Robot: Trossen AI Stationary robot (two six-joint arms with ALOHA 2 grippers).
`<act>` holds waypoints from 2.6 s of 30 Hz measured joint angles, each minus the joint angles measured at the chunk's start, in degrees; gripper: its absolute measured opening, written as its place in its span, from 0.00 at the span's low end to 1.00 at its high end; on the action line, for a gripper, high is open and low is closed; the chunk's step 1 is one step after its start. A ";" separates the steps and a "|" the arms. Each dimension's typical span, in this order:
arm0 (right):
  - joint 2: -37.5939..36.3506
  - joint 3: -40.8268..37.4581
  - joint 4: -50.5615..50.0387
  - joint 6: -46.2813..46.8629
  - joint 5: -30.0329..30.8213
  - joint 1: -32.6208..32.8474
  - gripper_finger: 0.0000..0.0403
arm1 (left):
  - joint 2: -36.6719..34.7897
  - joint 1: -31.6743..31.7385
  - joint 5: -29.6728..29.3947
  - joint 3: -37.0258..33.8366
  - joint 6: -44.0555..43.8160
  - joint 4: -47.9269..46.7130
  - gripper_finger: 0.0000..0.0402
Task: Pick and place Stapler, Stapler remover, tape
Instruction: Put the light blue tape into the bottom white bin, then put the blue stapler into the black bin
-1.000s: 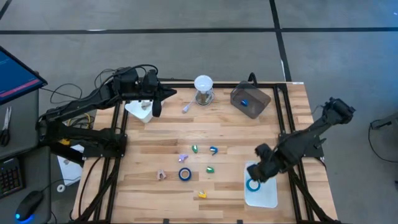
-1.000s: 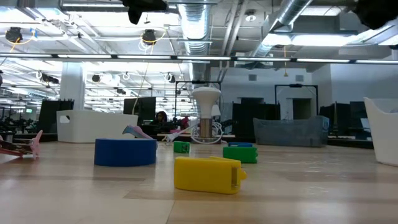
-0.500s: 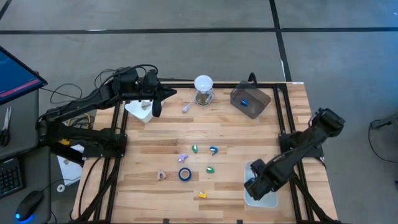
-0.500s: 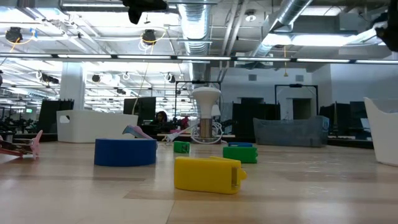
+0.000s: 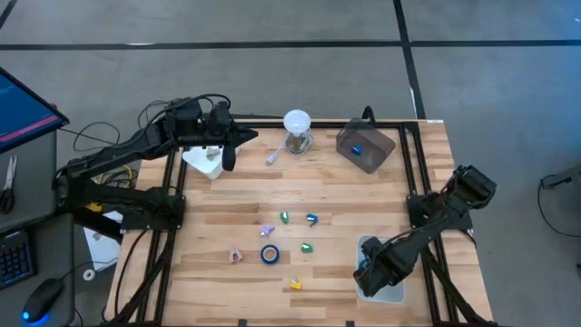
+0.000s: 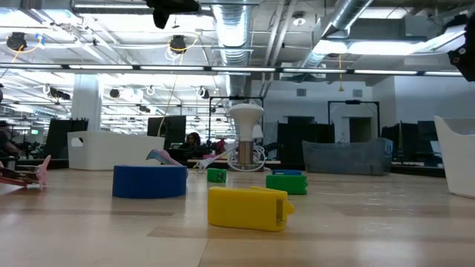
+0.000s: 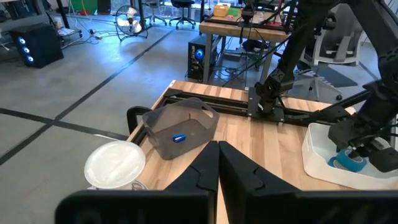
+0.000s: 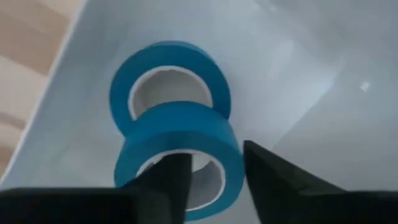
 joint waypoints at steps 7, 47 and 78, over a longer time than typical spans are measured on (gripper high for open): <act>-4.80 0.04 -1.11 -7.71 0.41 -1.53 0.53 | 0.00 -0.01 0.00 0.00 -0.03 -0.01 0.01; -20.44 0.90 14.28 -79.04 11.00 -35.15 0.47 | 0.00 -0.01 0.00 0.00 -0.17 0.16 0.01; 1.93 0.89 25.51 -104.35 7.41 -39.16 0.60 | 0.00 0.00 0.00 0.00 -0.17 0.18 0.01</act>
